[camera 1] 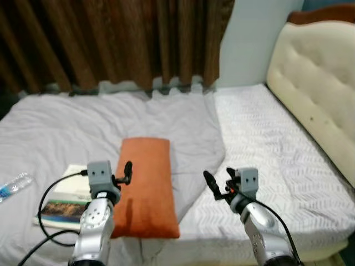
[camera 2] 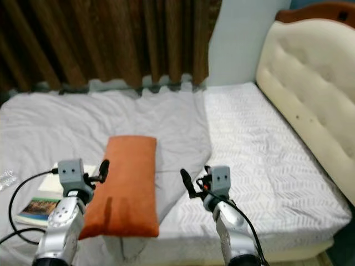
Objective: Clean up the room
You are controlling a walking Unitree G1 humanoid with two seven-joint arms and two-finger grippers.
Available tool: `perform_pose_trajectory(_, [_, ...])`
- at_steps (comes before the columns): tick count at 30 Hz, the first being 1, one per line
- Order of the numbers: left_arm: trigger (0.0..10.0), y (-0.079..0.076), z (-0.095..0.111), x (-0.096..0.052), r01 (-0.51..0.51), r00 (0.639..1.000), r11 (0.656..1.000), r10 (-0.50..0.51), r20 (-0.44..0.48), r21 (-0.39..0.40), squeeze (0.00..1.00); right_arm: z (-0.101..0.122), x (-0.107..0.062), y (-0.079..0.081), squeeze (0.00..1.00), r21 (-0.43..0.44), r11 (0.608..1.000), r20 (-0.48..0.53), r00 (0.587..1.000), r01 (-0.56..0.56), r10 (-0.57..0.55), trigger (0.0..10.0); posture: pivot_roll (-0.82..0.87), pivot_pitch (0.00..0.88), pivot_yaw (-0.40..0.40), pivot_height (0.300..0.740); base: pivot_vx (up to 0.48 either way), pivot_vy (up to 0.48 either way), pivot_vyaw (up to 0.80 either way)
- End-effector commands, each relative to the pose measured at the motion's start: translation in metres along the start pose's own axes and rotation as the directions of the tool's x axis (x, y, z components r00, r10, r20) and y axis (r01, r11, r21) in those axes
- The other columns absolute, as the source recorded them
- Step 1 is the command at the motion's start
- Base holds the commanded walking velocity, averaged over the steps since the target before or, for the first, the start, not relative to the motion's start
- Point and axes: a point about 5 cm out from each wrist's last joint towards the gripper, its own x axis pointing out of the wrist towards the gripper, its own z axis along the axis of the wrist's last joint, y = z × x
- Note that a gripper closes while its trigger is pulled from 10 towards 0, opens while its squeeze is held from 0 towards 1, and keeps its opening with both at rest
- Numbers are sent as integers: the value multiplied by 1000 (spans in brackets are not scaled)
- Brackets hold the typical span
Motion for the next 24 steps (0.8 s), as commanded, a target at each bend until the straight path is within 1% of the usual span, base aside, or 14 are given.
perform_pose_trajectory(1, [10000,-4,-1,-1,9,1000,1000,-9,-15,9,0,-1,-1,0,0,-5,1000,-18,1000,-19,18,10000,-20,0,26,740,412,244,550])
perform_pose_trajectory(3, [10000,-4,-2,1,26,999,1000,-26,-37,-7,0,-2,0,4,0,5,999,-19,999,-34,34,10000,-21,0,22,740,0,0,538])
perform_pose_trajectory(5, [10000,4,-3,9,10,997,1000,-9,-81,8,0,-7,4,8,0,31,999,-58,998,-35,37,10000,-21,0,22,740,0,0,0])
perform_pose_trajectory(7, [10000,29,1,25,-32,991,999,31,-132,-9,0,-8,15,12,0,216,976,-80,996,-12,30,10000,-11,21,14,740,0,0,0])
perform_pose_trajectory(9, [10000,48,3,33,-42,981,999,40,-187,-10,0,-8,23,14,0,322,947,-79,997,3,24,10000,-10,50,10,740,0,0,0])
perform_pose_trajectory(11, [10000,57,2,35,-53,974,998,45,-222,-30,0,-10,25,15,0,351,936,-95,995,7,28,10000,-8,59,10,740,0,0,0])
perform_pose_trajectory(13, [10000,72,2,37,-90,959,993,65,-277,-80,0,-17,26,14,0,403,915,-134,991,38,18,10000,28,159,7,740,0,0,0])
perform_pose_trajectory(14, [10000,74,1,38,-86,954,988,45,-297,-127,0,-20,26,13,0,419,906,-149,989,57,7,10000,37,178,6,740,0,0,0])
perform_pose_trajectory(15, [10000,74,1,38,-86,954,988,45,-297,-127,0,-20,26,13,0,419,906,-149,989,57,7,10000,37,178,6,740,0,0,0])
perform_pose_trajectory(18, [10000,78,15,45,-80,965,966,13,-262,-245,0,-19,25,6,0,426,901,-142,990,85,-27,10000,75,369,2,740,0,0,0])
perform_pose_trajectory(20, [10000,76,21,50,-51,973,958,-16,-230,-283,0,-16,28,6,0,414,907,-128,991,75,-23,10000,75,369,2,740,0,0,0])
perform_pose_trajectory(22, [10000,73,27,53,-19,979,952,-43,-198,-304,0,-11,31,7,0,403,913,-108,994,68,-27,10000,57,419,7,740,0,0,0])
perform_pose_trajectory(23, [10000,68,33,57,25,985,934,-84,-152,-356,0,-5,38,12,0,406,912,-80,996,59,-29,10000,31,470,15,740,0,0,0])
perform_pose_trajectory(24, [10000,68,33,57,25,985,934,-84,-152,-356,0,-5,38,12,0,406,912,-80,996,59,-29,10000,31,470,15,740,0,0,0])
